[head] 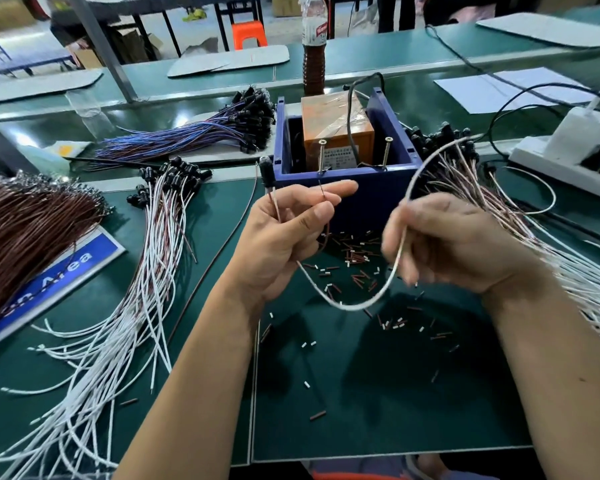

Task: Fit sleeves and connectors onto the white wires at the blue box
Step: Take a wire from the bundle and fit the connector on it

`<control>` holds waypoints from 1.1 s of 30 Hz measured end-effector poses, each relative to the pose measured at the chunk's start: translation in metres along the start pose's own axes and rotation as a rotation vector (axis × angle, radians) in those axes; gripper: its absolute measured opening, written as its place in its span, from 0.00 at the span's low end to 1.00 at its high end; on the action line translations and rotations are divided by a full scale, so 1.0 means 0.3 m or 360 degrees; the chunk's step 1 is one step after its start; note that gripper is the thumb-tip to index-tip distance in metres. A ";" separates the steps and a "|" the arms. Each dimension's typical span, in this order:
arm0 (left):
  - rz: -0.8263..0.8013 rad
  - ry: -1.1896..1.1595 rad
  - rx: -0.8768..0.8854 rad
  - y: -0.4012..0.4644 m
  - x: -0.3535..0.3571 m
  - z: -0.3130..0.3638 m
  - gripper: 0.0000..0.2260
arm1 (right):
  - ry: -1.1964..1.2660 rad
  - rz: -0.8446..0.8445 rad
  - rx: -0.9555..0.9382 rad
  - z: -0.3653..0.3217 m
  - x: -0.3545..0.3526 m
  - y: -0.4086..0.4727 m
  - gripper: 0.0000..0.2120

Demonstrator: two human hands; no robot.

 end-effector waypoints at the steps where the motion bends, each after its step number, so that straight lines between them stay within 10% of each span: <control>1: -0.0042 -0.0012 0.0001 -0.001 0.007 0.003 0.11 | -0.0123 -0.0075 0.0138 0.012 0.020 0.009 0.20; 12: 0.0091 0.0111 -0.0201 -0.001 0.011 -0.066 0.06 | -0.0406 -0.0260 0.0597 0.074 0.135 0.066 0.21; 21: 0.0273 0.0126 -0.0409 -0.002 -0.016 -0.080 0.07 | -0.0155 0.0717 -0.0219 0.035 0.005 0.075 0.04; 33: 0.0196 0.0062 -0.0569 -0.009 -0.037 -0.088 0.05 | -0.0483 0.0783 -0.0354 0.025 0.040 0.071 0.02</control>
Point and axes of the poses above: each hand's wrist, its own y-axis towards the middle knuckle, its own x-axis out of the palm, z = x × y, the point moved 3 cm from there along y, towards the middle knuckle, and after that the axes turned 13 degrees about x, right-handed, at the moved point
